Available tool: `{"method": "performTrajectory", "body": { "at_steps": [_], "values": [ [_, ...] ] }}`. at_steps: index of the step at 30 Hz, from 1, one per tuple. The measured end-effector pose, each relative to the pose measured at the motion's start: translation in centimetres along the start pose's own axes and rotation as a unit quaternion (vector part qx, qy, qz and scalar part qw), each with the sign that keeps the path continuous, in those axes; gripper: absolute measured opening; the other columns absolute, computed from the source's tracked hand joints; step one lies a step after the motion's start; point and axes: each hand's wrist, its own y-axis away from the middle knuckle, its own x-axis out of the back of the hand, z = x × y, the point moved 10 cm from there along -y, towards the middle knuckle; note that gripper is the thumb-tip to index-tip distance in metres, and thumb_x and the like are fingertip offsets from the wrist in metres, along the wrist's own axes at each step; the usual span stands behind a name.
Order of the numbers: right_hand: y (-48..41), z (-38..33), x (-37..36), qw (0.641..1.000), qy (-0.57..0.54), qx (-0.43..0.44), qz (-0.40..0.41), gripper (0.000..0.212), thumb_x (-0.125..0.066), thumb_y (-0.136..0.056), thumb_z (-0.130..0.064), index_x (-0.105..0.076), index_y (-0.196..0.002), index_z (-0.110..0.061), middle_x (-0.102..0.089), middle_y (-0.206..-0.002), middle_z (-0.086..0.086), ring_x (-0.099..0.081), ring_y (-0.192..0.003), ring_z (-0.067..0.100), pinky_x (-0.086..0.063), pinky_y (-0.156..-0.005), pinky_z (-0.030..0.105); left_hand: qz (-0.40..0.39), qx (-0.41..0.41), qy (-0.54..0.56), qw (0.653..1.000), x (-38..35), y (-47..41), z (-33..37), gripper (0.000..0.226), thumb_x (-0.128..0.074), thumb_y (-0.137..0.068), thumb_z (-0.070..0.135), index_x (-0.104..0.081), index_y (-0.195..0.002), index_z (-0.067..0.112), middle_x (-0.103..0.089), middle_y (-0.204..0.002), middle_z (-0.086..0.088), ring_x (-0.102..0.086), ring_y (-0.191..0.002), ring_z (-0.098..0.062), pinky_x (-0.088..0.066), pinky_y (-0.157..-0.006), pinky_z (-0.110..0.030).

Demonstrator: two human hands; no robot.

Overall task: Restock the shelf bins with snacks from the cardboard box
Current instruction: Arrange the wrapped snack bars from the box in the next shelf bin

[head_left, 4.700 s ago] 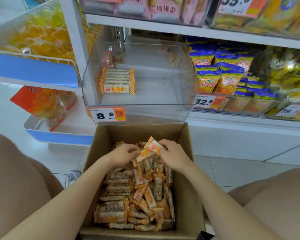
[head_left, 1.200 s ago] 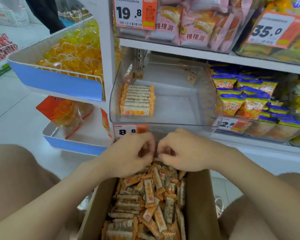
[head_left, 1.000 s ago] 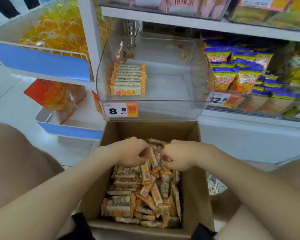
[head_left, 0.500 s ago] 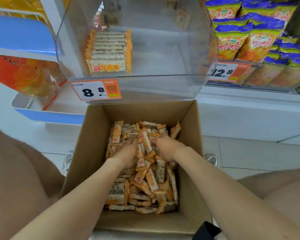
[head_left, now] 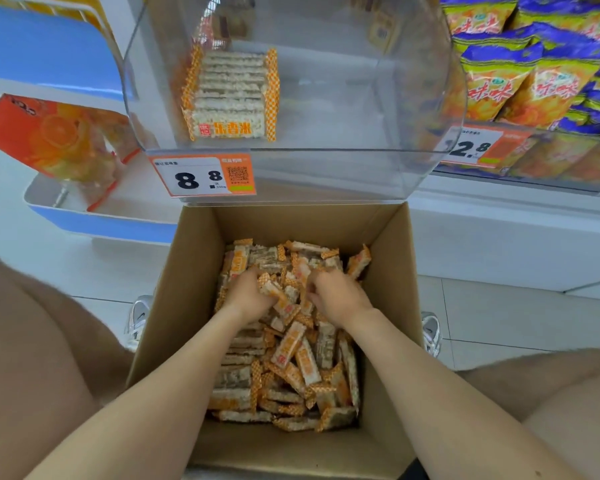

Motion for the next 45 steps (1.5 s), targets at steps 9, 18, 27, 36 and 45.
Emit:
{"method": "performTrajectory", "body": {
  "at_steps": [9,18,27,36,45],
  "values": [
    [3.9,-0.7,8.9,0.989,-0.11,0.019,0.096,0.042,-0.083,-0.084,-0.037,-0.047,-0.105,-0.032,-0.059,-0.083,-0.011,-0.06,-0.076,0.013,-0.05,-0.061,0.036,0.016,0.007,0.098,0.995,4.0,3.2,2.9,0.054,-0.085,-0.083,0.015,-0.051,-0.125,0.011,-0.056,-0.102,0.0,-0.058,-0.085,-0.013,-0.049,-0.069,-0.03],
    [8.9,-3.7,17.1,0.992,0.023,0.054,0.108,0.028,-0.06,-0.098,-0.013,-0.07,-0.118,-0.03,-0.048,-0.115,-0.003,-0.061,-0.106,0.022,-0.051,-0.083,0.036,0.0,-0.131,-0.015,0.991,9.3,8.7,9.6,0.028,-0.074,-0.095,0.019,-0.065,-0.121,0.017,-0.065,-0.116,-0.002,-0.065,-0.093,-0.014,-0.054,-0.069,-0.025],
    [13.6,-5.9,23.3,0.956,-0.216,0.166,0.11,0.018,-0.087,-0.085,-0.022,-0.079,-0.1,-0.026,-0.078,-0.1,-0.01,-0.071,-0.09,0.007,-0.055,-0.084,0.027,-0.108,-0.263,0.126,0.951,14.4,16.8,16.1,0.02,-0.079,-0.093,0.019,-0.069,-0.11,0.02,-0.078,-0.102,0.001,-0.072,-0.093,-0.009,-0.056,-0.082,-0.03],
    [13.9,-7.1,25.5,0.936,-0.221,0.202,0.187,0.05,-0.08,-0.091,-0.036,-0.058,-0.136,-0.044,-0.063,-0.129,-0.017,-0.057,-0.118,-0.001,-0.046,-0.105,0.029,-0.113,-0.334,0.115,0.929,18.0,19.6,18.2,0.072,-0.094,-0.075,0.01,-0.05,-0.13,0.025,-0.074,-0.126,0.003,-0.071,-0.114,-0.017,-0.056,-0.102,-0.043],
    [14.8,-8.3,28.4,0.917,-0.232,0.209,0.247,0.037,-0.073,-0.098,-0.034,-0.063,-0.133,-0.039,-0.066,-0.121,-0.022,-0.062,-0.114,0.003,-0.051,-0.094,0.031,0.088,-0.393,0.098,0.91,24.7,21.6,19.1,0.045,-0.093,-0.076,0.033,-0.069,-0.114,0.03,-0.072,-0.107,0.013,-0.069,-0.094,-0.005,-0.051,-0.076,-0.018]
  ]
}}
